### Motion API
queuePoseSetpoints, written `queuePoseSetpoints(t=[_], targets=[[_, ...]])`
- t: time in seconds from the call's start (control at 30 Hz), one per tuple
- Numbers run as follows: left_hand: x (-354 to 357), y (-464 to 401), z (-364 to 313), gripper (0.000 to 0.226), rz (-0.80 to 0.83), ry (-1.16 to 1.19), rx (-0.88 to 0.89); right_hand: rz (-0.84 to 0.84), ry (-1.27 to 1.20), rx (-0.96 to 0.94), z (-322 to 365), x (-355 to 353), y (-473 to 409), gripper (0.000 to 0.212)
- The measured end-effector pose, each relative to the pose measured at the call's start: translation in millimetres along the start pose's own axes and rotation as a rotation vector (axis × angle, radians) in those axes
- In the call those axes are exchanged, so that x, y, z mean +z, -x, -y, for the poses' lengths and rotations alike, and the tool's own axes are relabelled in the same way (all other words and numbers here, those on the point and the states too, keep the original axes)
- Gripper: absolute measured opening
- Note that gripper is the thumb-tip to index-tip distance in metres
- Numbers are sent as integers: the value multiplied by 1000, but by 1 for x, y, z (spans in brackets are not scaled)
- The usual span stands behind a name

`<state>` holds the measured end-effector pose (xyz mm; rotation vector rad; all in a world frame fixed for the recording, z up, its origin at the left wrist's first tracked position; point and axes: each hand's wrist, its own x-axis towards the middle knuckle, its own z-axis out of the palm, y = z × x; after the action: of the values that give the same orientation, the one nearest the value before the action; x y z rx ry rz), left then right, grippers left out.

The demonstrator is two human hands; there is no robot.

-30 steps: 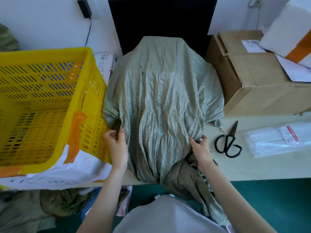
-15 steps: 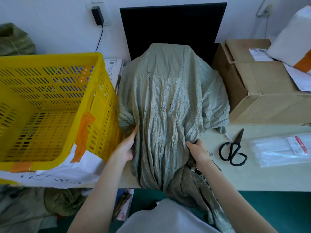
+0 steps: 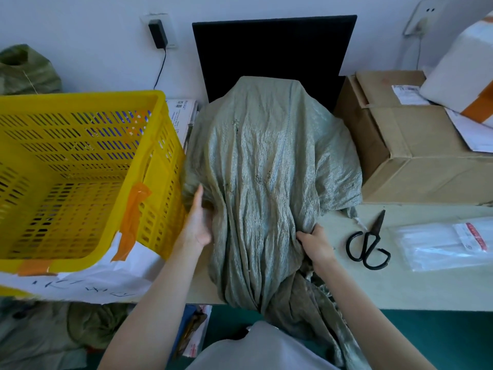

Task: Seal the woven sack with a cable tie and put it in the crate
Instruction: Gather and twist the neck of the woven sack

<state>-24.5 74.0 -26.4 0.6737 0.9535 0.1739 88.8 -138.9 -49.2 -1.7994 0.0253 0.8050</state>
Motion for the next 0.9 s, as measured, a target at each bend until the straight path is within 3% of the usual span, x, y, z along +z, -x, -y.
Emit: queuePoseSetpoints(t=[0.07,0.13,0.23,0.4,0.43,0.53,0.67,0.8,0.9], targets=[[5,1,-3,76,-28,135,33,13,-4,-31,-1,0,0,32],[11,-1,-8,83,-13,103,51,33,-12,-52,-2,0,0,37],[21,1,-15,93,-21,-76,43,44,-17,-73,-4,1,-1,38],[37,5,-16,63,-17,-440,-67,41,-30,-80,-6,4,-2,33],[41,7,-16,67,-10,-514,-85,42,-29,-81,-6,5,-2,32],[51,8,-15,105,43,-767,-157,41,-14,-69,-8,7,-3,31],[68,11,-9,89,50,-929,-163,47,-3,-50,-10,12,-4,43],[71,5,2,81,-21,-846,-106,50,2,-74,-12,14,-4,38],[77,4,10,43,-41,-800,-62,49,26,-103,-14,15,-2,42]])
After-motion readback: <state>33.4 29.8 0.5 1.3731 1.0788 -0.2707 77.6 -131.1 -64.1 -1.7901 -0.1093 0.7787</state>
